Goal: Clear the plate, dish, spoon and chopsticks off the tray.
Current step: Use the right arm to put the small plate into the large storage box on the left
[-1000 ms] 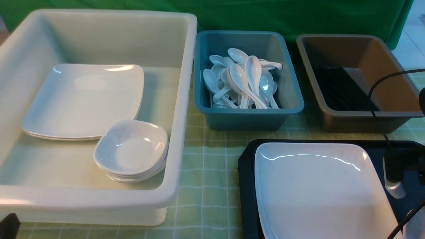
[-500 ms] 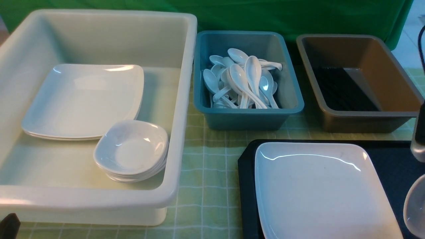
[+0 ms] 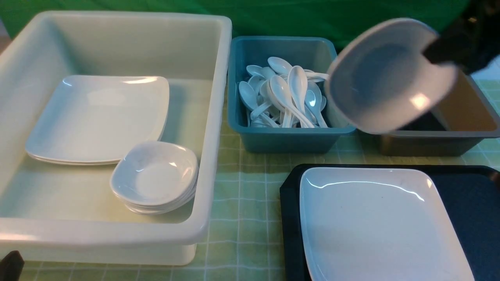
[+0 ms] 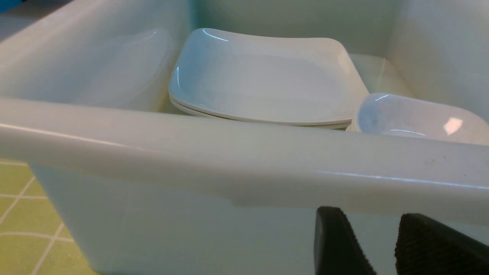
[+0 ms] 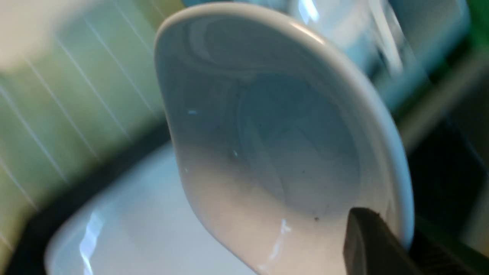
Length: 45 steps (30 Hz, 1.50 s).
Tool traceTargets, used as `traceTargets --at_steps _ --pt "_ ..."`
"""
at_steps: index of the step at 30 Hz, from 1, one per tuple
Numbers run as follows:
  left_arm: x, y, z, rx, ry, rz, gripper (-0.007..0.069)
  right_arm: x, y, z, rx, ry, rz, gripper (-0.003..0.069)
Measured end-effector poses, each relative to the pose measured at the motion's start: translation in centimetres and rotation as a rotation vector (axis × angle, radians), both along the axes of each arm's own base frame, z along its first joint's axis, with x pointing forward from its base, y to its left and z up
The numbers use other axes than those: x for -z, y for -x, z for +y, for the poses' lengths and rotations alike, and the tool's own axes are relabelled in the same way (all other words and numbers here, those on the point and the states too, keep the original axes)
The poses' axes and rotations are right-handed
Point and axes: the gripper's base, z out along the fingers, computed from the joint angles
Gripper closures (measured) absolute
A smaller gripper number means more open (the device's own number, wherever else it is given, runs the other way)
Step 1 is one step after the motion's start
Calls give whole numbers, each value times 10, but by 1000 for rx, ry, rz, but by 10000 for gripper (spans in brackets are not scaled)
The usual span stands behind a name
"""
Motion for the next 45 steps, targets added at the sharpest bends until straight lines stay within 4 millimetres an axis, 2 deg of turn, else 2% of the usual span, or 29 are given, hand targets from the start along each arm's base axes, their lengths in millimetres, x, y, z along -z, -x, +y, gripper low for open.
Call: traceTargets --at_steps 1,3,4,6,7,9,11,12,13,14,19,30,34,40,43,45 --pt "0 0 0 0 0 0 400 0 -3 6 -9 -7 1 631" --pt "0 0 0 0 0 0 400 9 -13 68 -111 -40 47 631" --pt "0 0 0 0 0 0 400 13 -15 81 -129 -45 60 631" --pt "0 0 0 0 0 0 400 32 -26 128 -183 -54 96 631" --pt "0 0 0 0 0 0 400 37 -28 140 -197 -56 101 631" --pt "0 0 0 0 0 0 400 60 -37 178 -239 -57 119 631" --pt "0 0 0 0 0 0 400 76 -42 199 -254 -58 131 631" --pt "0 0 0 0 1 0 400 90 -45 212 -259 -56 148 631" --pt "0 0 0 0 1 0 400 88 -45 213 -260 -61 144 631" --pt "0 0 0 0 1 0 400 103 -48 225 -262 -60 161 631" --pt "0 0 0 0 2 0 400 134 -54 238 -250 -30 218 631" --pt "0 0 0 0 2 0 400 150 -58 246 -265 -22 207 613" --pt "0 0 0 0 2 0 400 153 -60 251 -267 -37 176 547" --pt "0 0 0 0 1 0 400 153 -62 253 -259 -37 142 323" --pt "0 0 0 0 1 0 400 152 -63 252 -256 -24 127 299" --pt "0 0 0 0 1 0 400 144 -61 249 -256 -26 112 309"
